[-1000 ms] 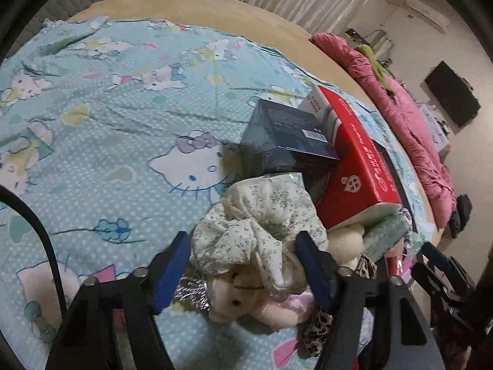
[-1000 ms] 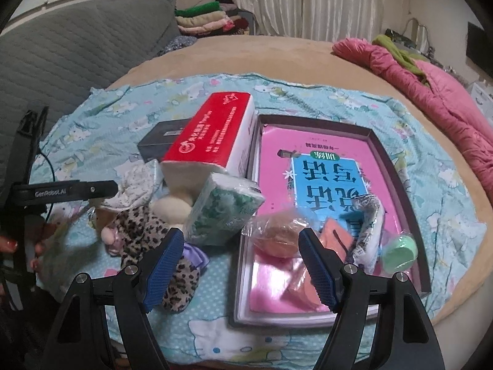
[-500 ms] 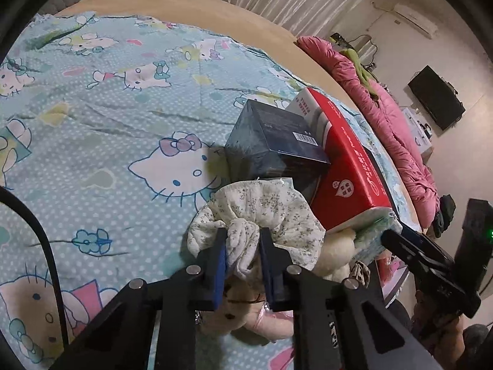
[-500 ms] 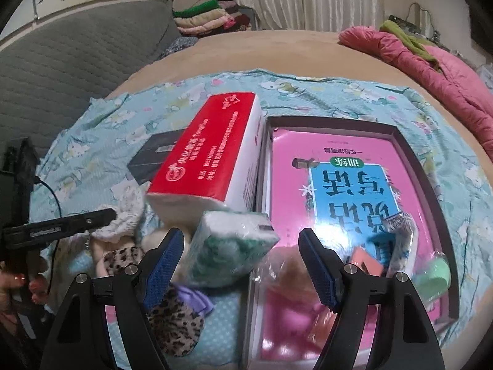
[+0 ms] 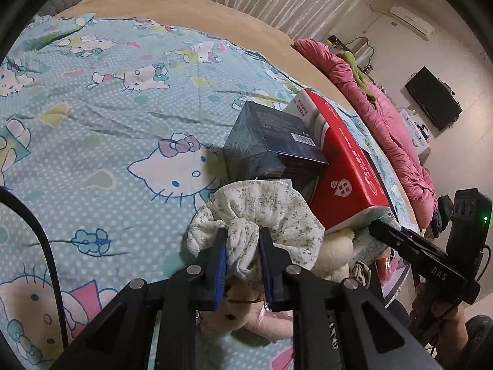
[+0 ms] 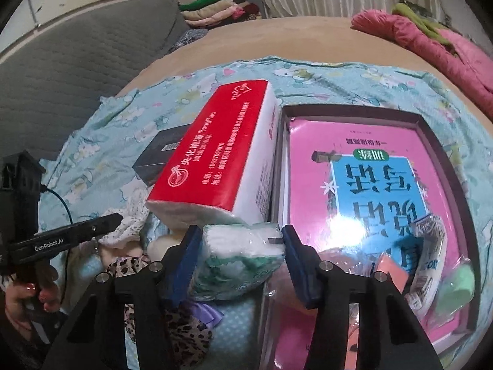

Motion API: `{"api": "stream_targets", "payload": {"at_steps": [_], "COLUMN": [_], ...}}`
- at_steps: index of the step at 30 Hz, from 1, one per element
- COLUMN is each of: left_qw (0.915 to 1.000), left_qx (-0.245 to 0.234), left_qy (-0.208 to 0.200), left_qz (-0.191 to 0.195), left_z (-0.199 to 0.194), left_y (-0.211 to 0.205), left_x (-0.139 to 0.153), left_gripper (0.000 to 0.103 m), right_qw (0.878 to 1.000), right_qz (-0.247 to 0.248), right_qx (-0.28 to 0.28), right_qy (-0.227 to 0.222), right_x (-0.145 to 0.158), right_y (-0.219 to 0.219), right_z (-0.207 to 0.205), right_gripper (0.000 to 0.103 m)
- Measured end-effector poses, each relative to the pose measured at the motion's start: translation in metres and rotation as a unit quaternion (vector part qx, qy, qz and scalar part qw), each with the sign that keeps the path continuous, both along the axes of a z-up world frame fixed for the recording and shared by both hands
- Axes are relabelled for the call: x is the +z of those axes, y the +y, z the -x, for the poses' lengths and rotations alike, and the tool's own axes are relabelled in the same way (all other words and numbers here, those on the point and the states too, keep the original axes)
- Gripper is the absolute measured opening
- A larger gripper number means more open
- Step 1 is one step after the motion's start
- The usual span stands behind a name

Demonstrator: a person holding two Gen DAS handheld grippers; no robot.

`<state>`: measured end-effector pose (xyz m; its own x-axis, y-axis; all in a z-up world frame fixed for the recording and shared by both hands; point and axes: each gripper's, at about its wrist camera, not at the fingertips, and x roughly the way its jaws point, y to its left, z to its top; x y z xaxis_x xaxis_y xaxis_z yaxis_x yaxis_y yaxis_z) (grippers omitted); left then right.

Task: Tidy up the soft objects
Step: 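Carry the white scrunchie and the green tissue pack over the pink box with both tools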

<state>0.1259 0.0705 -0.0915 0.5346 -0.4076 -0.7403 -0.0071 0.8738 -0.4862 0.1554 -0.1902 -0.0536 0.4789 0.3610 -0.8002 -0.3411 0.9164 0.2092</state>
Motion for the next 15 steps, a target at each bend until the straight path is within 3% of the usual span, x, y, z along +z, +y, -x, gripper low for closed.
{"api": "stream_targets", "payload": {"at_steps": [15], "left_qw": [0.9975], "left_qx": [0.007], "left_qy": [-0.069], "left_qz": [-0.017], "left_z": [0.025], "left_y": [-0.003], "left_x": [0.04], "left_gripper": [0.013], "right_qw": [0.997], "right_qz": [-0.012], "right_qx": [-0.004], "right_qy": [-0.072], "right_x": [0.055], "right_y": [-0.012], "right_z": [0.036], "right_gripper": [0.046]}}
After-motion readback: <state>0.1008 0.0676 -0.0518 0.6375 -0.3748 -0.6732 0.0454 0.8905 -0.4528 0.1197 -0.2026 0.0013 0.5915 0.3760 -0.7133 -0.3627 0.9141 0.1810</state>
